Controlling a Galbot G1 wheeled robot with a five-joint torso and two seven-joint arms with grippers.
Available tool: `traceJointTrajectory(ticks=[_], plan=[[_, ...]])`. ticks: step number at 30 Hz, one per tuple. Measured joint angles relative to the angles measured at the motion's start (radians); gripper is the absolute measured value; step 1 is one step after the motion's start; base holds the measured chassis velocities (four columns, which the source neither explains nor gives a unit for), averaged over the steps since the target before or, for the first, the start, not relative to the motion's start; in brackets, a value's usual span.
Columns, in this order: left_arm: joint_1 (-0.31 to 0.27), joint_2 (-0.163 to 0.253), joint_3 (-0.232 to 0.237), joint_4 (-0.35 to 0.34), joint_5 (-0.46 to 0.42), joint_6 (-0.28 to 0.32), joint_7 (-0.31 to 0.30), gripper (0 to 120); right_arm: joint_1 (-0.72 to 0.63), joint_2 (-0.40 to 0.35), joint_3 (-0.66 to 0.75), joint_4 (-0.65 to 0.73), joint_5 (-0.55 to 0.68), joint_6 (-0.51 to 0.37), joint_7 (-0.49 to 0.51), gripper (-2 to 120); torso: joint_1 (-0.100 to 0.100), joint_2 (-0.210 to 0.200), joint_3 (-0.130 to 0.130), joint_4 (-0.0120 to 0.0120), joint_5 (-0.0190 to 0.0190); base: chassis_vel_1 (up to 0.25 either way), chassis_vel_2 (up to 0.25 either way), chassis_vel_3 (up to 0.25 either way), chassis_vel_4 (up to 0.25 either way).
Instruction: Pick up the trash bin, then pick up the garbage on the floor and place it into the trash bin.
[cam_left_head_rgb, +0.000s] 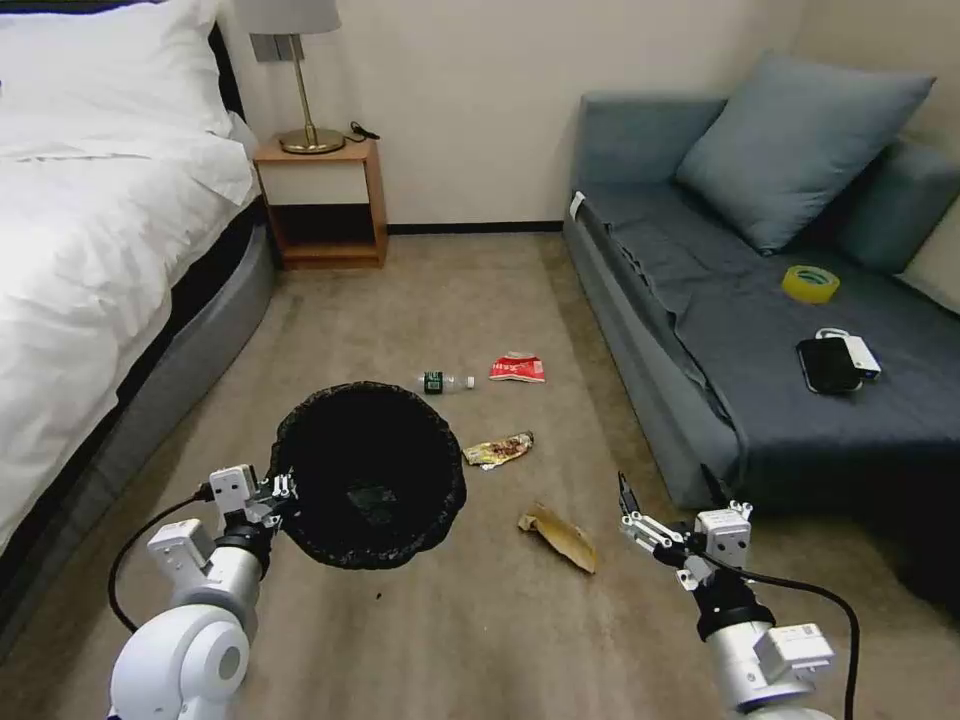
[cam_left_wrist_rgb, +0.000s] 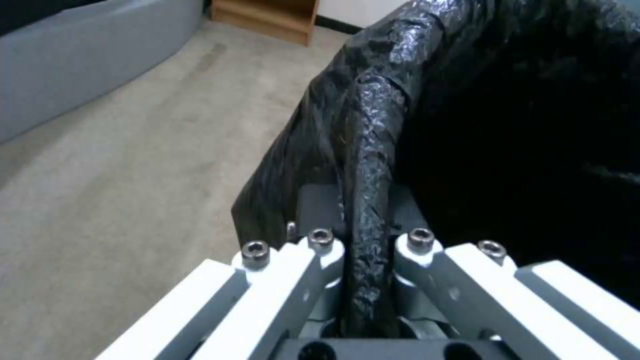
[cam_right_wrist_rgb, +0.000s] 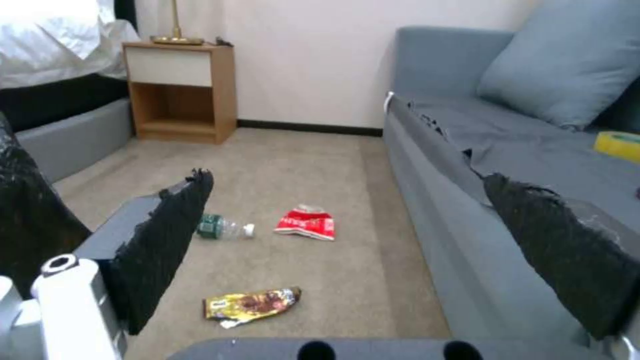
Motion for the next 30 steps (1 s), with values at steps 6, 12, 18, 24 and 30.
traceJointTrajectory(ticks=[6,12,18,24,30], plan=[[-0.001,-0.001,0.0,0.004,0.0,-0.003,-0.001,4,0.003,-0.001,-0.005,-0.009,0.0,-0.002,0.0,100,0.0,0.0,0.0,0.0001,-0.0001,-0.116,0.098,0.107,-0.1],[-0.006,0.0,-0.001,0.008,-0.001,-0.003,-0.004,4,0.016,-0.011,-0.015,-0.026,0.003,-0.015,0.0,100,0.0,0.0,0.0,0.0001,0.0,-0.091,0.109,0.108,-0.106],[-0.013,0.0,-0.004,0.019,-0.002,-0.003,-0.003,4,0.044,-0.021,-0.027,-0.05,0.012,-0.036,0.01,100,0.0,0.0,0.0,0.0001,-0.0001,-0.106,0.105,0.112,-0.108],[-0.02,-0.001,0.001,0.022,-0.006,0.004,-0.007,4,0.074,-0.045,-0.053,-0.094,0.033,-0.052,0.025,100,0.0,0.0,0.0,0.0001,-0.0001,-0.093,0.093,0.092,-0.094],[-0.011,-0.026,0.024,0.004,0.022,0.007,-0.007,4,0.179,-0.171,-0.1,-0.21,0.139,-0.097,0.059,100,0.0,0.0,0.0,0.0003,0.0002,-0.017,0.025,0.023,-0.031]])
